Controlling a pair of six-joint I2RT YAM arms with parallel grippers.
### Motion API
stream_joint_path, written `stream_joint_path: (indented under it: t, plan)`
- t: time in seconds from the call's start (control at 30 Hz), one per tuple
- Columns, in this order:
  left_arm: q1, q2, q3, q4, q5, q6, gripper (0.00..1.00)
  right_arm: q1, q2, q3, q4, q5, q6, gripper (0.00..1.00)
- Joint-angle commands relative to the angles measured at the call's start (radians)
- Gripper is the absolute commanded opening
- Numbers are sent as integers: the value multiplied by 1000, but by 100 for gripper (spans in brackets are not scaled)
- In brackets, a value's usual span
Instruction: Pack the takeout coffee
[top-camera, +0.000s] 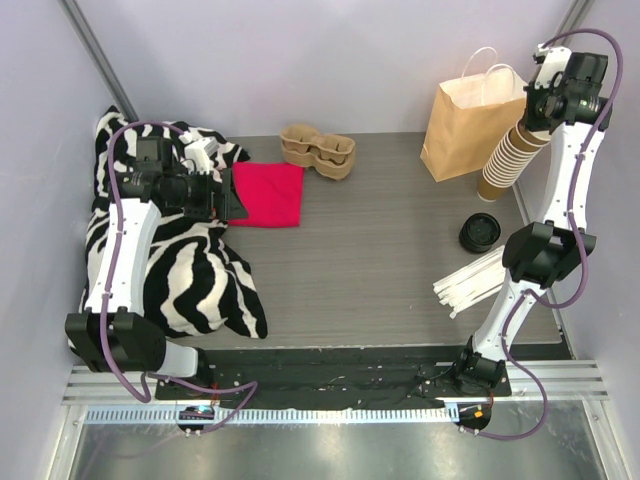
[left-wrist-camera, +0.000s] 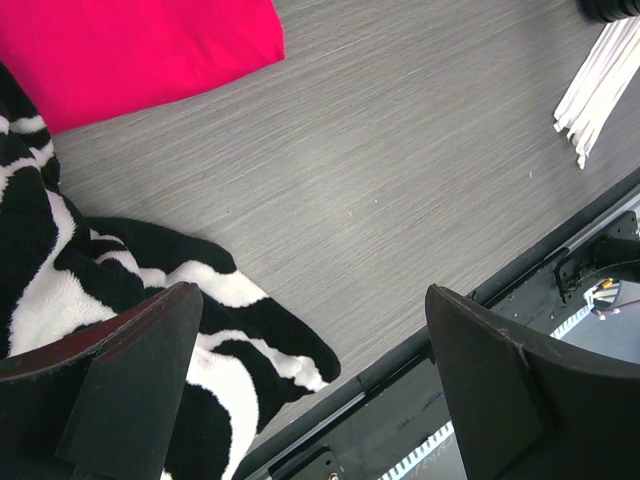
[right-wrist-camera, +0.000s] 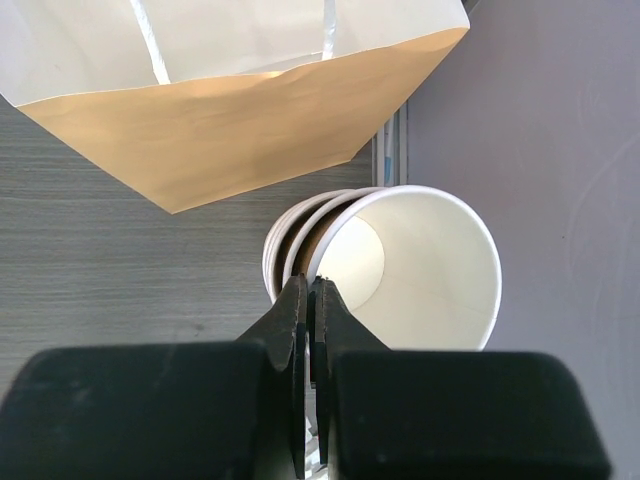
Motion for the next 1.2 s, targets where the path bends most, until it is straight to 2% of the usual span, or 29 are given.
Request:
stream_joint_path:
  t: [0.0, 0.37, 0.53, 0.7, 0.8, 0.97, 1.07, 1.1, 1.17]
  plan:
    - [-3, 3, 40, -1, 33, 12, 100, 1, -66, 30, 52, 3, -4, 1]
    - [-5, 6, 43, -3, 25, 21, 100, 75, -140, 32, 61, 84, -119, 1]
    - [-3, 7, 40, 2, 22, 18, 100, 168, -209, 0, 78, 193, -204, 1]
    - [-5, 4, 32, 10, 22, 12, 100, 285, -308, -23, 55, 215, -240, 1]
    - [-5, 4, 22, 22, 17, -2, 100, 400, -368, -89, 10, 183, -241, 1]
    - [-5, -11, -1, 33, 5, -20, 100, 599, -442, -328, 1, 103, -225, 1]
    - [-5, -39, -27, 43, -46, -30, 100, 699, -443, -439, -7, 89, -192, 1]
    - [-3, -48, -35, 53, -67, -39, 100, 772, -446, -469, -3, 74, -184, 1]
    - [-3, -69, -60, 72, -137, -103, 100, 841, -471, -598, 47, 74, -165, 1]
